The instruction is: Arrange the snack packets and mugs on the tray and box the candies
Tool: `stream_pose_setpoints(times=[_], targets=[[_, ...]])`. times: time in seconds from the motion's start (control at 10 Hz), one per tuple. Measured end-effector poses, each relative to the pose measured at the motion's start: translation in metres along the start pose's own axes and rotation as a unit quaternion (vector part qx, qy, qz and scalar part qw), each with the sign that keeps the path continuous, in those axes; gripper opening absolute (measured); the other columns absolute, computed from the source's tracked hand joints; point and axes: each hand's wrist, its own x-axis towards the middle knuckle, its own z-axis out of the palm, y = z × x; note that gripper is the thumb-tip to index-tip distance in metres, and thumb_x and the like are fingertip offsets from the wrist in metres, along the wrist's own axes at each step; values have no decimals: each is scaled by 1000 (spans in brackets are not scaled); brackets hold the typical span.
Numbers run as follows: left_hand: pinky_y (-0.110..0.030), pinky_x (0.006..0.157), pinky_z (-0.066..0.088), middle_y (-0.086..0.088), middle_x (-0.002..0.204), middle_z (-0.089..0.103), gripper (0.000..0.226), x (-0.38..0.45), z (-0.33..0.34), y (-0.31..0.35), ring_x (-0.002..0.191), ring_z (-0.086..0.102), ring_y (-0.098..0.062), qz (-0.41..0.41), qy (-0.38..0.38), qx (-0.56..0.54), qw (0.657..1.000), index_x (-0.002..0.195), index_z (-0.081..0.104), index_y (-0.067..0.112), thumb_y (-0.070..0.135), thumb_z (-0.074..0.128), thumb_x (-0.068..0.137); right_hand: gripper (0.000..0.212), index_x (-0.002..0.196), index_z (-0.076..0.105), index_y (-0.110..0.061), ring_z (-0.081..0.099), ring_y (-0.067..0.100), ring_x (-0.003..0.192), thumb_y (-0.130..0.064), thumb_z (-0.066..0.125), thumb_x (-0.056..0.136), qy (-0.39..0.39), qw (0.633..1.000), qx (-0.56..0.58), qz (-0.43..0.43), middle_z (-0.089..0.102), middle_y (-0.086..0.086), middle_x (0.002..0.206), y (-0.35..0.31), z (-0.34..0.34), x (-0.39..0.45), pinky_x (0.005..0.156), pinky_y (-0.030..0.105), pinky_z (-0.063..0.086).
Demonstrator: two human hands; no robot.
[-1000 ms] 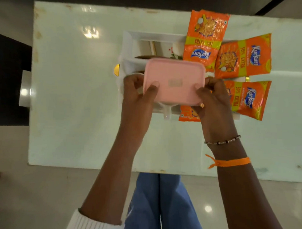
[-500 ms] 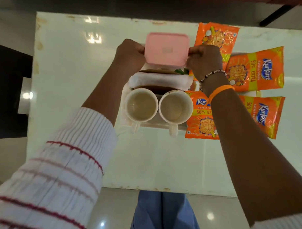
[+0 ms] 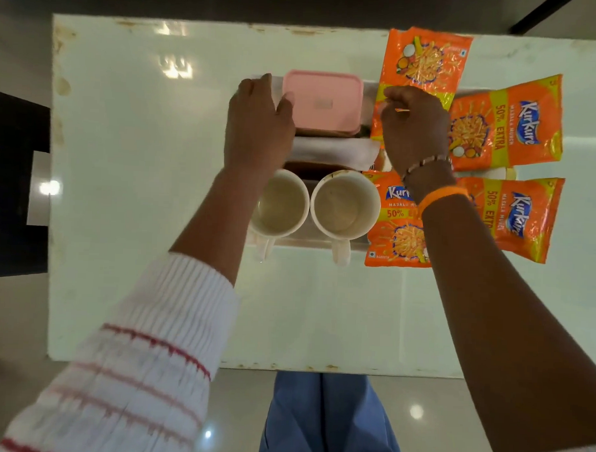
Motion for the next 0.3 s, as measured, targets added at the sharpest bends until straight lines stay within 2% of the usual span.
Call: stream_pose_setpoints(times=[0.1,0.2,0.3], targets=[[-43,118,9,-11,153,28,50,-38,3,6,145,13,-31,118,100,77,985,144,24,10,23,34,97,44,133,45,-7,41,27,131,-11,45,90,49,992,-57,-105,47,13,140,2,-14,-35,110,30,30],[-47,117,3,-14,156,20,54,-67,11,17,145,9,-36,179,116,129,968,146,16,7,23,30,96,56,143,27,-7,23,33,143,-18,42,90,96,966,-167,-175,28,14,153,5,-21,-63,118,45,18],[-44,116,-3,-13,158,9,59,-83,18,26,146,2,-33,176,71,190,963,147,4,8,26,31,98,60,146,19,-7,14,34,145,-25,39,92,71,947,-249,-190,18,13,156,6,-22,-77,118,47,11]])
